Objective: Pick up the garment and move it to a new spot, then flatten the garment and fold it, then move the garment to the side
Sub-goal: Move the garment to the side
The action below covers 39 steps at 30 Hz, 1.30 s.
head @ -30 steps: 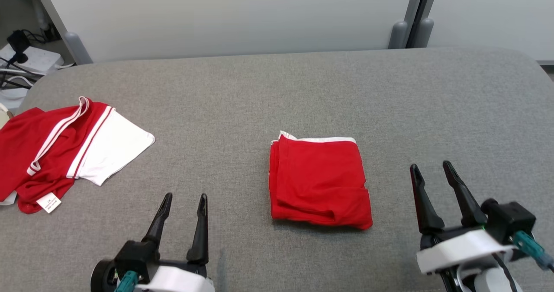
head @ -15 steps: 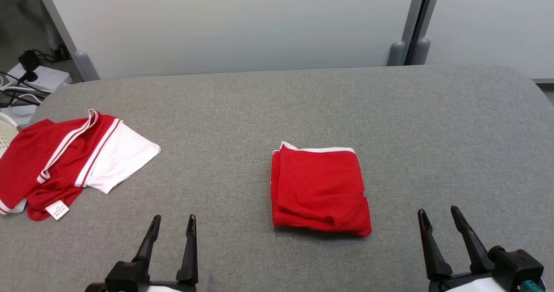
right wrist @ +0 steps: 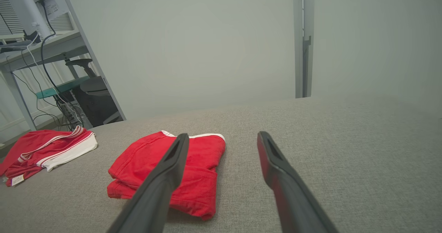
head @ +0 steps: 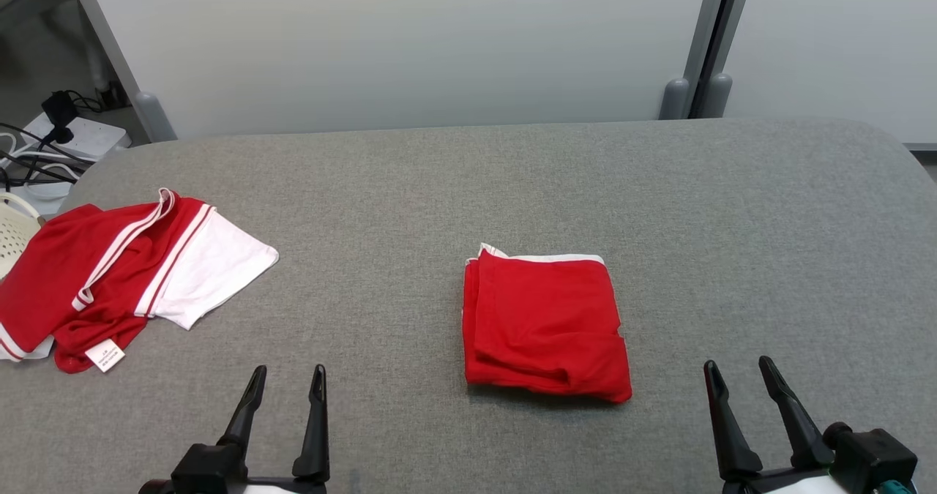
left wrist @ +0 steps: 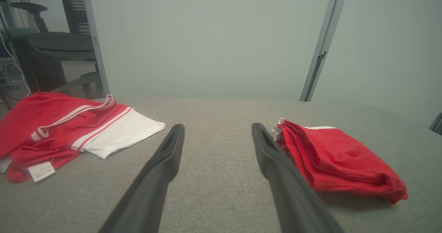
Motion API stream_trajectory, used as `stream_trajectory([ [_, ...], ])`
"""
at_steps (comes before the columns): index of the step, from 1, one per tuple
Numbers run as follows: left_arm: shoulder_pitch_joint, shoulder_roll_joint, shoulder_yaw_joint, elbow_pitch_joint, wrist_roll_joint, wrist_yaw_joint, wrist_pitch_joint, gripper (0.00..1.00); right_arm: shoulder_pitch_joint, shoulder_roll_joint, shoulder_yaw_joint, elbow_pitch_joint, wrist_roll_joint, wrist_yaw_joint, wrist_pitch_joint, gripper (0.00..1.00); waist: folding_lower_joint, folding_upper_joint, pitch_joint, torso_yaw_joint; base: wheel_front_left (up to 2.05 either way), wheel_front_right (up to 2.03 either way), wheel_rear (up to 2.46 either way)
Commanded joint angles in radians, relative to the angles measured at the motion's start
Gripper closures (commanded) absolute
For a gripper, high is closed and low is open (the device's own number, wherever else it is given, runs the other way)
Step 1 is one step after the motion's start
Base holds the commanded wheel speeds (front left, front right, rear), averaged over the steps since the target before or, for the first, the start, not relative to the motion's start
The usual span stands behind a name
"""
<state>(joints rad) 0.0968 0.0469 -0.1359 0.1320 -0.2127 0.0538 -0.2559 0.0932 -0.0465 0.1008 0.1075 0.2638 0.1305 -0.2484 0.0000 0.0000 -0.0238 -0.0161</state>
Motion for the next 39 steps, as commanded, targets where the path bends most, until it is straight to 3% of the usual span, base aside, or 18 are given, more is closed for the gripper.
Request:
stream_trajectory([
  [1,-0.029,0.003,0.039,-0.025,0.015,-0.006,-0.006,0.00,-0.018,-0.007,0.022,-0.021,0.013,0.000,-0.013,0.00,0.0000,0.0000,0.000,0.002,0.00,0.00,0.00],
  [5,-0.032,0.003,0.037,-0.025,0.034,-0.013,-0.006,0.00,-0.028,-0.006,0.024,-0.012,0.015,0.000,-0.013,0.00,0.0000,0.0000,0.007,0.006,0.00,0.00,0.00],
  [10,-0.039,0.003,0.012,-0.031,0.048,-0.017,-0.006,0.00,-0.103,-0.005,0.088,0.128,0.058,0.000,-0.013,0.00,0.0000,0.0000,0.028,0.008,0.00,0.00,0.00],
  [18,-0.091,0.003,-0.051,-0.013,0.067,-0.017,-0.006,0.00,-0.378,-0.005,0.185,0.394,0.248,0.000,0.032,0.00,0.0000,0.0000,0.099,0.052,0.00,0.00,0.00],
  [26,-0.172,0.003,-0.079,0.002,0.056,0.017,-0.006,0.00,-0.563,-0.071,0.236,0.586,0.443,0.000,0.179,0.00,0.0000,0.0000,0.177,0.111,0.00,0.00,0.00],
  [36,-0.214,0.003,-0.097,0.009,0.047,0.033,-0.006,0.00,-0.646,-0.114,0.278,0.610,0.774,0.000,0.441,0.00,0.0000,0.0000,0.236,0.144,0.00,0.00,0.00],
  [39,-0.219,0.003,-0.106,0.010,0.041,0.040,-0.006,0.00,-0.648,-0.129,0.304,0.603,0.812,0.000,0.469,0.00,0.0000,0.0000,0.238,0.144,0.00,0.00,0.00],
])
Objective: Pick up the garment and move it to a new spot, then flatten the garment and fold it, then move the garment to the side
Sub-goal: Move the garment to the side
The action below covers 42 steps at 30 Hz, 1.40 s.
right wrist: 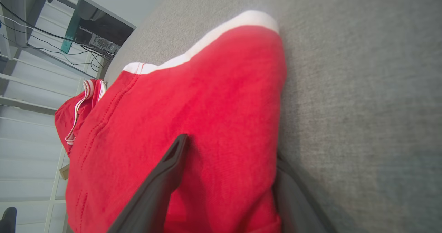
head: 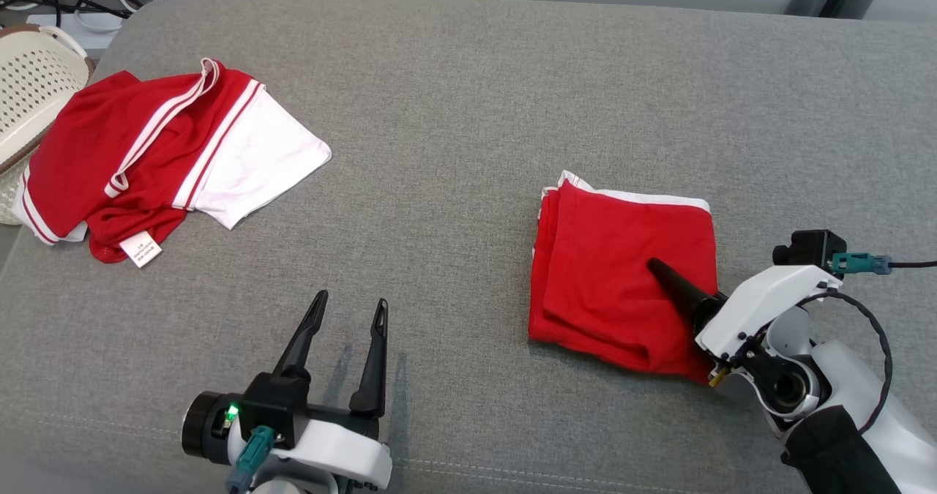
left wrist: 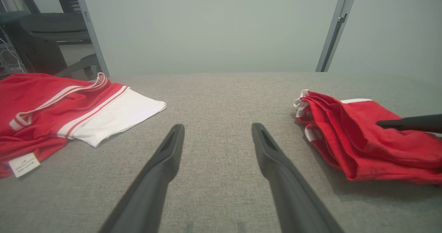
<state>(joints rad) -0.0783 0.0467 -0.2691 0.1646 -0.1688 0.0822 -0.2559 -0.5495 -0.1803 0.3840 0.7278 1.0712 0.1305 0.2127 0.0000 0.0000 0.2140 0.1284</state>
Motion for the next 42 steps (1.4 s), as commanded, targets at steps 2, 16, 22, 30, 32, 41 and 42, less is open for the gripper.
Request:
stream_trajectory([
  [2,-0.047,0.004,0.023,-0.022,-0.006,0.014,-0.006,0.00,-0.004,-0.001,0.034,-0.028,0.027,0.000,0.006,1.00,0.0000,0.0000,-0.001,0.000,0.00,0.00,0.00],
  [16,-0.045,0.004,0.029,-0.025,-0.003,0.013,-0.006,0.00,-0.026,-0.087,0.225,-0.092,-0.037,0.000,-0.182,1.00,0.0000,0.0000,-0.016,-0.006,0.00,0.00,0.00],
  [22,-0.042,0.004,0.031,-0.030,0.000,0.008,-0.006,0.00,-0.041,-0.093,0.269,-0.045,-0.053,0.000,-0.255,1.00,0.0000,0.0000,-0.031,-0.024,0.00,0.00,0.00],
  [30,-0.040,0.004,0.041,-0.029,0.017,-0.008,-0.006,0.00,-0.055,-0.068,0.303,0.007,-0.042,0.000,-0.337,1.00,0.0000,0.0000,-0.035,-0.120,0.00,0.00,0.00],
  [32,-0.041,0.004,0.042,-0.027,0.020,-0.010,-0.006,0.00,-0.056,-0.065,0.307,0.011,-0.038,0.000,-0.344,1.00,0.0000,0.0000,-0.035,-0.136,0.00,0.00,0.00],
  [41,-0.057,0.004,0.054,-0.020,0.040,-0.036,-0.006,0.00,-0.054,-0.049,0.343,0.033,0.000,0.000,-0.396,1.00,0.0000,0.0000,-0.031,-0.287,0.00,0.00,0.00],
  [42,-0.057,0.004,0.056,-0.019,0.044,-0.038,-0.006,0.00,-0.054,-0.047,0.346,0.035,0.005,0.000,-0.400,1.00,0.0000,0.0000,-0.030,-0.304,0.00,0.00,0.00],
])
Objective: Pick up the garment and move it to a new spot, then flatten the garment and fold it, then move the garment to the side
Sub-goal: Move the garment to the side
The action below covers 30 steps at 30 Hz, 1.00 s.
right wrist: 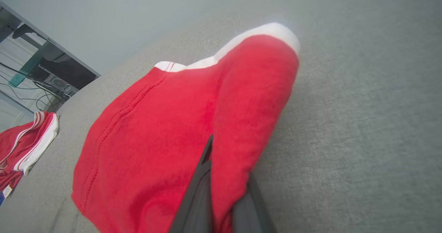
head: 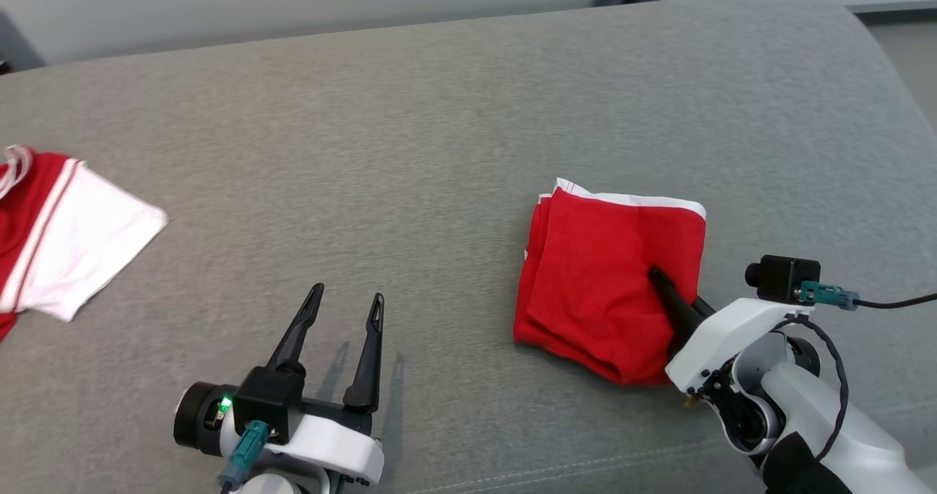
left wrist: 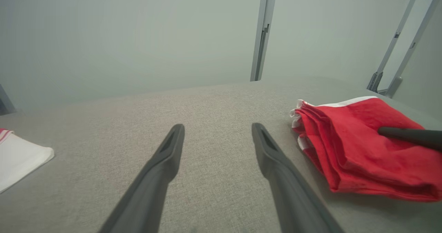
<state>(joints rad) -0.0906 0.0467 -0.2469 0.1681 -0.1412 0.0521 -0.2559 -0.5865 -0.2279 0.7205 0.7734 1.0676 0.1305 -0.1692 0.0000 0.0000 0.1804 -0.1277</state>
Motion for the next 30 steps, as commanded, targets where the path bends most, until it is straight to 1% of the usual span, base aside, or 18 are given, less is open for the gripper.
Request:
stream_trajectory([
  [1,-0.045,0.004,0.035,-0.021,0.019,-0.011,-0.006,0.00,-0.018,0.002,0.013,-0.009,0.013,0.000,-0.022,1.00,0.0000,0.0000,0.006,-0.064,0.00,0.00,0.00],
  [9,-0.061,0.008,0.044,-0.018,0.040,-0.039,-0.006,0.00,-0.034,0.015,0.039,-0.003,0.052,0.000,-0.047,1.00,0.0000,0.0000,0.040,-0.176,0.00,0.00,0.00],
  [13,-0.069,0.013,0.049,-0.018,0.049,-0.049,-0.006,0.00,-0.040,0.019,0.050,0.002,0.071,0.000,-0.058,1.00,0.0000,0.0000,0.057,-0.215,0.00,0.00,0.00],
  [16,-0.075,0.014,0.045,-0.030,0.044,-0.071,-0.006,0.00,-0.050,0.019,0.058,0.004,0.081,0.000,-0.066,1.00,0.0000,0.0000,0.071,-0.234,0.00,0.00,0.00],
  [19,-0.082,0.013,0.039,-0.049,0.045,-0.089,-0.006,0.00,-0.068,0.021,0.047,-0.002,0.108,0.000,-0.073,1.00,0.0000,0.0000,0.093,-0.240,0.00,0.00,0.00],
  [21,-0.089,0.013,0.036,-0.063,0.042,-0.101,-0.006,0.00,-0.087,0.028,0.022,-0.022,0.154,0.000,-0.076,1.00,0.0000,0.0000,0.109,-0.238,0.00,0.00,0.00],
  [24,-0.090,0.009,0.044,-0.092,-0.024,-0.126,-0.006,0.00,-0.133,0.033,-0.036,-0.069,0.252,0.000,-0.064,1.00,0.0000,0.0000,0.140,-0.232,0.00,0.00,0.00],
  [27,-0.095,0.007,0.042,-0.119,-0.066,-0.144,-0.006,0.00,-0.208,0.018,-0.093,-0.104,0.322,0.000,-0.044,1.00,0.0000,0.0000,0.178,-0.220,0.00,0.00,0.00],
  [30,-0.107,0.006,0.044,-0.142,-0.080,-0.151,-0.006,0.00,-0.298,-0.007,-0.139,-0.106,0.354,0.000,-0.036,1.00,0.0000,0.0000,0.220,-0.198,0.00,0.00,0.00],
])
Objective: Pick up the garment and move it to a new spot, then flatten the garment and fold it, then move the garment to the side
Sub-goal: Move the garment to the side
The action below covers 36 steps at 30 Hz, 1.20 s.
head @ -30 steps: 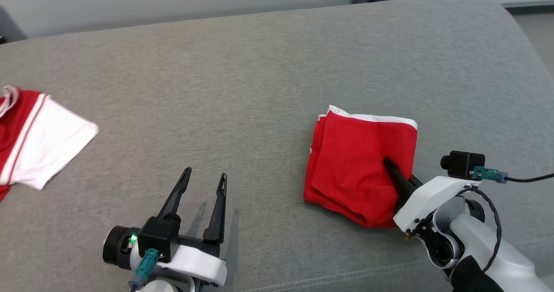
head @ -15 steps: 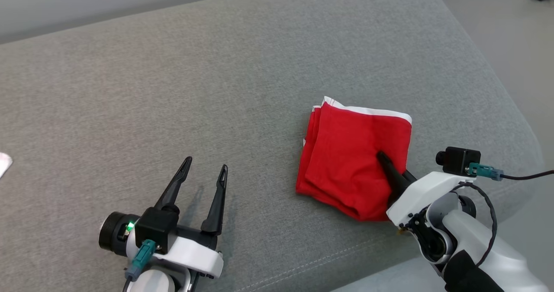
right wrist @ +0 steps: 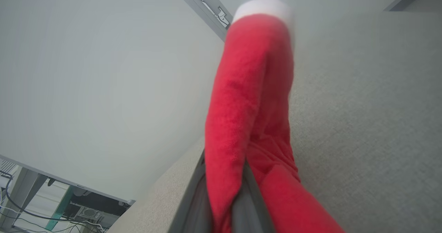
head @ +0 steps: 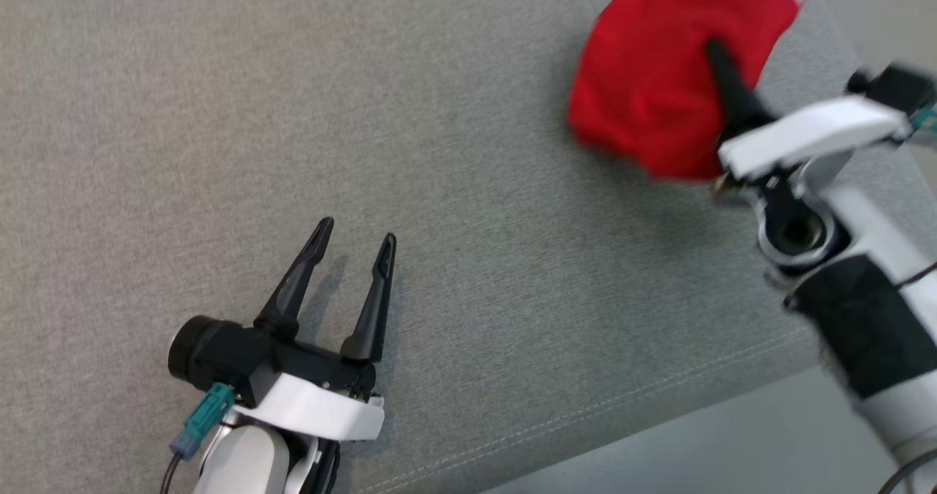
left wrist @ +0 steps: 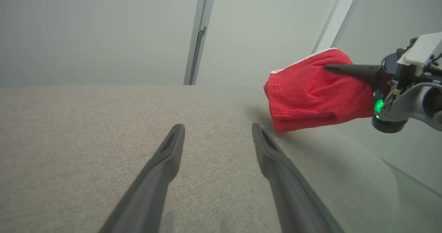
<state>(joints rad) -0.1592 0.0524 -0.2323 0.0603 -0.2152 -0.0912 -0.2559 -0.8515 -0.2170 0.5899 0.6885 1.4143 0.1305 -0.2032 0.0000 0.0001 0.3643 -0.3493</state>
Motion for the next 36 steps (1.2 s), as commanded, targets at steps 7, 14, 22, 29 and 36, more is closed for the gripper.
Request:
stream_trajectory([
  [7,-0.065,0.000,0.030,-0.071,0.007,-0.014,-0.006,0.00,-0.242,-0.067,-0.028,0.094,-0.043,0.000,-0.005,1.00,0.0000,-0.0001,0.128,0.068,0.00,0.00,0.00],
  [14,-0.114,0.005,0.028,-0.105,0.031,-0.018,-0.006,0.00,-0.525,-0.081,-0.080,0.281,-0.042,0.000,0.010,1.00,0.0000,-0.0001,0.249,0.139,0.00,0.00,0.00],
  [22,-0.152,0.014,0.005,-0.127,0.039,-0.025,-0.006,0.00,-0.674,-0.142,-0.103,0.419,-0.057,0.000,-0.016,1.00,0.0000,-0.0001,0.336,0.200,0.00,0.00,0.00],
  [29,-0.140,0.039,-0.003,-0.153,0.055,-0.022,0.001,0.00,-0.657,-0.184,-0.115,0.511,-0.070,0.000,-0.046,1.00,0.0000,-0.0001,0.375,0.164,0.00,0.00,0.00],
  [36,-0.137,0.067,0.002,-0.167,0.046,-0.023,0.029,0.00,-0.589,-0.164,-0.139,0.570,-0.079,0.000,-0.057,1.00,0.0000,-0.0001,0.373,0.095,0.00,0.00,0.00],
])
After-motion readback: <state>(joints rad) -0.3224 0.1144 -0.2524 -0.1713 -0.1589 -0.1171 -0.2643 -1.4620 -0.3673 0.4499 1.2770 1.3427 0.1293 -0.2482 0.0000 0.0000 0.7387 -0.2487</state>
